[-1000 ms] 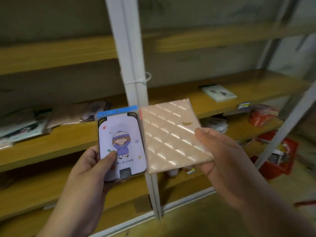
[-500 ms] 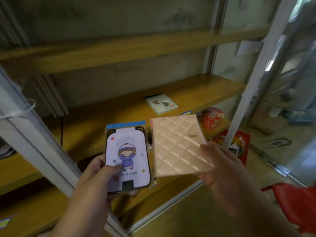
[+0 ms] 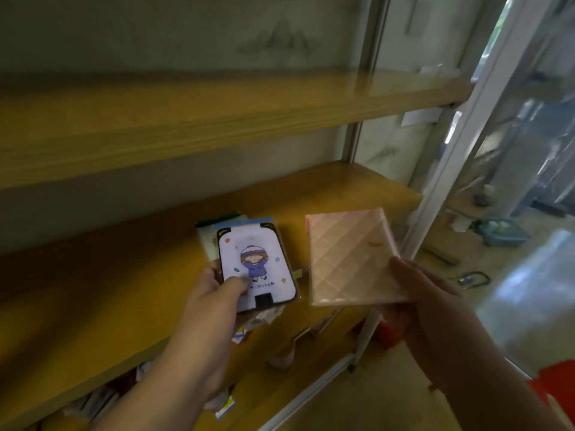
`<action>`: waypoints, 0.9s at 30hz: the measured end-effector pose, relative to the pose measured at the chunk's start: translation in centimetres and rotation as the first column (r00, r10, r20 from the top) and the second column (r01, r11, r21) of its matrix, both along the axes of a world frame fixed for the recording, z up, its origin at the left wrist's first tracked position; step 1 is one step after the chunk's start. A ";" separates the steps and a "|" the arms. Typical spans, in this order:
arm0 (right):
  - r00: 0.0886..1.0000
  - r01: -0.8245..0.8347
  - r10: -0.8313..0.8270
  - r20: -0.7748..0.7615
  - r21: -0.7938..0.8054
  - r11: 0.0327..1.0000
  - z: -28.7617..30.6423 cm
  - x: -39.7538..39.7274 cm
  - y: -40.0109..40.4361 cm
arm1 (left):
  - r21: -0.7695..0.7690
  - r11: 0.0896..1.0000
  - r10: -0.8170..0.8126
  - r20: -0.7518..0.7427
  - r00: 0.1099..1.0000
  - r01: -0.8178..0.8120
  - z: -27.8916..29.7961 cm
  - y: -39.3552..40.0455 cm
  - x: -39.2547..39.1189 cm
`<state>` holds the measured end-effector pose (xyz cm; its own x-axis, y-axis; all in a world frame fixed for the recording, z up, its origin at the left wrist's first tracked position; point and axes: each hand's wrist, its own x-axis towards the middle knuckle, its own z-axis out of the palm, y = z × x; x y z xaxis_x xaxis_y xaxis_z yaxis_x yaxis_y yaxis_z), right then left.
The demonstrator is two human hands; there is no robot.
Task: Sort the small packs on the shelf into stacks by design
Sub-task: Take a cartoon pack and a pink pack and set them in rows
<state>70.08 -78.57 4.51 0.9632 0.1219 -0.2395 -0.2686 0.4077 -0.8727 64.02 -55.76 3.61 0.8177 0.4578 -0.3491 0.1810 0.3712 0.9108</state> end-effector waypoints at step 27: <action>0.844 -0.403 0.522 0.122 -0.500 0.767 -4.1 30.1 -6.7 | 0.849 0.509 0.335 -0.349 0.875 0.144 -2.2 -9.6 21.7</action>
